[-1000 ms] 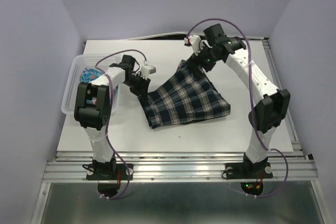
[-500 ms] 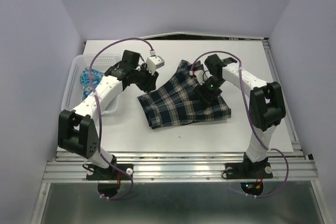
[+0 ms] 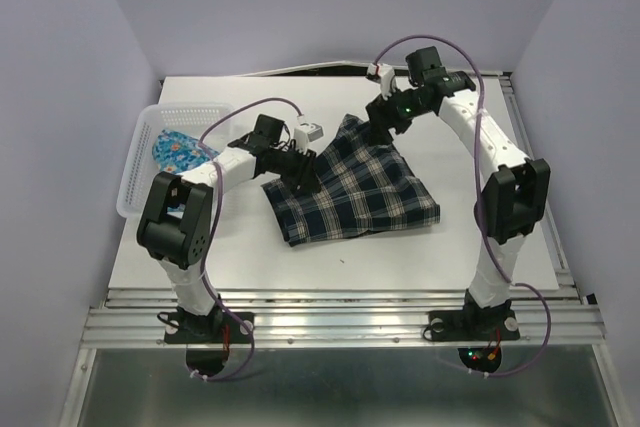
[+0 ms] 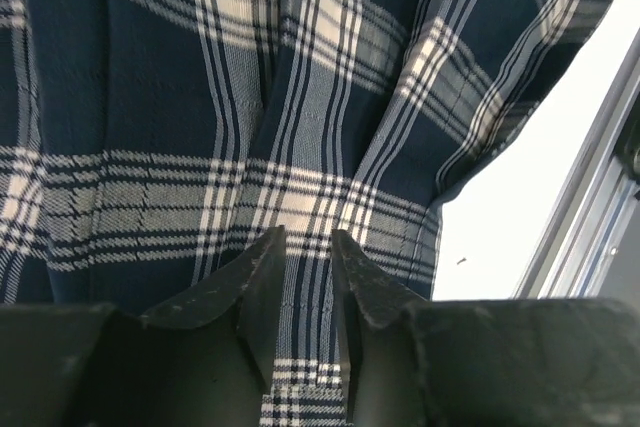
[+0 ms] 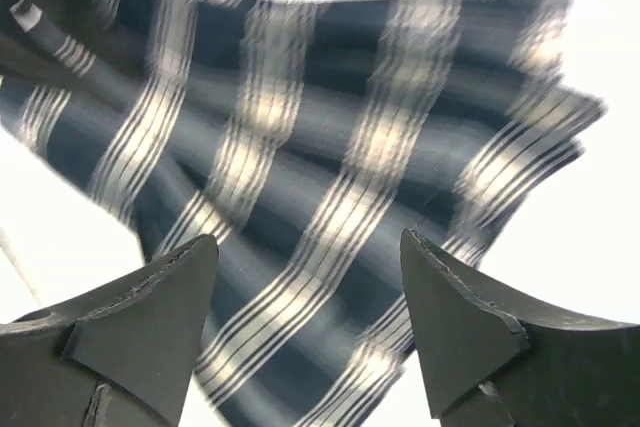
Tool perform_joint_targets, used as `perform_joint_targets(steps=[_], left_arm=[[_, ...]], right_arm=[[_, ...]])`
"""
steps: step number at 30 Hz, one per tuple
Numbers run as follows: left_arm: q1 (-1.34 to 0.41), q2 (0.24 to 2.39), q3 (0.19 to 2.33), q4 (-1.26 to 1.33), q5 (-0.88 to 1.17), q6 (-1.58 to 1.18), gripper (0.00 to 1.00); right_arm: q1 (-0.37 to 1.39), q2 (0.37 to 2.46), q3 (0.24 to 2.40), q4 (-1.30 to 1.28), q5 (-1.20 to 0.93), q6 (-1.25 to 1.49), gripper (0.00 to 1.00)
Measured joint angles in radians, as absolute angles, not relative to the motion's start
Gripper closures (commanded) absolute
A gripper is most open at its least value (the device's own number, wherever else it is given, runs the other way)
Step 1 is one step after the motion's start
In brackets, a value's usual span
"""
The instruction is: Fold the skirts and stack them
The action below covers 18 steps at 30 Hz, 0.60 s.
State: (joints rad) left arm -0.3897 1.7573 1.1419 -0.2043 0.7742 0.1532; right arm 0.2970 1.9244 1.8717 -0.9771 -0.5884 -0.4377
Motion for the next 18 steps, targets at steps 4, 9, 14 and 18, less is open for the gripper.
perform_joint_targets(steps=[4,9,14,18], left_arm=[[-0.39,1.758,1.183,-0.183,0.776,0.135,0.57],[-0.37,1.722,1.226,-0.178,0.706,0.142,0.55],[-0.302,1.703,1.301,-0.228,0.537,0.154,0.58],[-0.263,1.745,1.398,-0.298,0.415,0.2,0.61]], right_arm=[[0.297,2.004,1.953,-0.878,-0.533,-0.469,0.25],[0.297,2.156,2.035,-0.827,-0.427,-0.571,0.26],[0.297,2.279,2.214,-0.954,-0.398,-0.544,0.3],[0.296,2.145,2.067,-1.013,-0.392,-0.496,0.32]])
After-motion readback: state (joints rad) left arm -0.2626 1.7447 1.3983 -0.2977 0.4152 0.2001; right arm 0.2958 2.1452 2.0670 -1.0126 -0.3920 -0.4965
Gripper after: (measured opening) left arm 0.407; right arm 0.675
